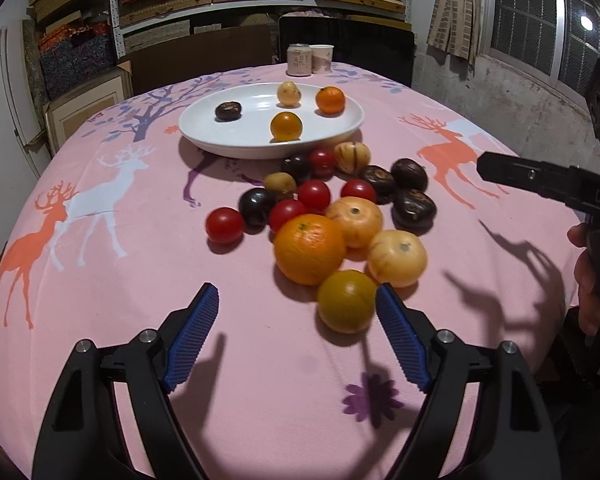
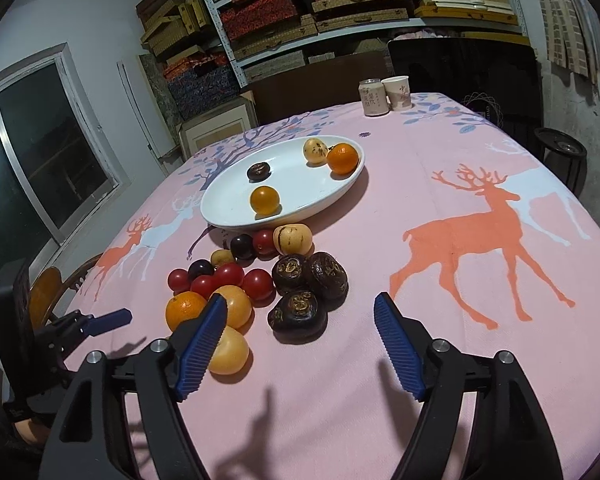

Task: Organize fruits
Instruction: 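Move both open tools back over the fruit pile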

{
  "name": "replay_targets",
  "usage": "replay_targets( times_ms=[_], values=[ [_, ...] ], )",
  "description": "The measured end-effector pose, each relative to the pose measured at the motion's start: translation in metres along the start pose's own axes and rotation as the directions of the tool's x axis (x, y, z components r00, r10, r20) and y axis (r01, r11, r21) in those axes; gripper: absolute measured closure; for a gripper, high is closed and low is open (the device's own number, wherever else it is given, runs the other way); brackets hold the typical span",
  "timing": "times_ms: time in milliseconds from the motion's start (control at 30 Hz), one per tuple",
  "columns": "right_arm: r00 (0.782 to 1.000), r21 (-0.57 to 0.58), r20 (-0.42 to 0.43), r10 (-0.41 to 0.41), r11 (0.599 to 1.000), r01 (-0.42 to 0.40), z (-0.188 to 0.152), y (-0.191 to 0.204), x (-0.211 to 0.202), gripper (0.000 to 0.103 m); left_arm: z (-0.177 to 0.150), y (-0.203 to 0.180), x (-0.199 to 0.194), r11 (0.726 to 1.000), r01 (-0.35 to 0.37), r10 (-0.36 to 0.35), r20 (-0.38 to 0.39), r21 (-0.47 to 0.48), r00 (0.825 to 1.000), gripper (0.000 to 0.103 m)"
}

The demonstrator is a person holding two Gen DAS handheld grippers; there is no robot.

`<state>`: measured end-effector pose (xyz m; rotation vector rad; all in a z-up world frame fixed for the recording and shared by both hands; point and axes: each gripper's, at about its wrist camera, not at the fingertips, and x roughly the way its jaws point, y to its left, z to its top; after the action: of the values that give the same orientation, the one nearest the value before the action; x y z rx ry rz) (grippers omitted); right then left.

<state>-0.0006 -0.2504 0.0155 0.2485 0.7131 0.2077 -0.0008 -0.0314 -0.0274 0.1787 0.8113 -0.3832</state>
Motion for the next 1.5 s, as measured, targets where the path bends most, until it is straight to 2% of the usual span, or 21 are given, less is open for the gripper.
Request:
replay_targets(
  times_ms=[133,333,733,1100,1167,1300,1500],
  values=[
    [1.000,-0.006,0.020,0.000,1.000,0.000,-0.003,0.003,-0.009,0.017,-0.001,-0.014,0.004,1.000,-0.016,0.016,-0.006,0.023,1.000,0.022],
    [0.999,-0.024,0.036,-0.004,1.000,0.005,-0.005,0.006,-0.016,0.014,-0.002,-0.016,0.013,0.998,-0.056,0.056,-0.030,0.010,0.998,0.020],
    [0.999,-0.013,0.032,-0.008,1.000,0.009,-0.008,0.002,-0.016,0.014,-0.001,-0.014,0.017,0.996,-0.087,0.086,-0.026,-0.015,0.996,0.020],
    [0.999,-0.016,0.031,-0.010,1.000,0.010,-0.009,0.003,-0.016,0.014,-0.002,-0.018,0.017,0.998,-0.066,0.066,-0.021,-0.014,0.998,0.020],
    [1.000,-0.014,0.030,-0.010,1.000,0.010,-0.009,0.002,-0.016,0.014,-0.003,-0.018,0.020,0.996,-0.085,0.084,-0.032,-0.022,0.996,0.020],
    [1.000,-0.013,0.029,-0.012,1.000,0.013,-0.009,0.001,-0.017,0.014,-0.004,-0.018,0.023,0.996,-0.087,0.086,-0.039,-0.033,0.996,0.026],
    [1.000,-0.012,0.028,-0.013,1.000,0.014,-0.008,0.000,-0.018,0.014,-0.005,-0.021,0.028,0.996,-0.091,0.090,-0.055,-0.022,0.994,0.026]
  ],
)
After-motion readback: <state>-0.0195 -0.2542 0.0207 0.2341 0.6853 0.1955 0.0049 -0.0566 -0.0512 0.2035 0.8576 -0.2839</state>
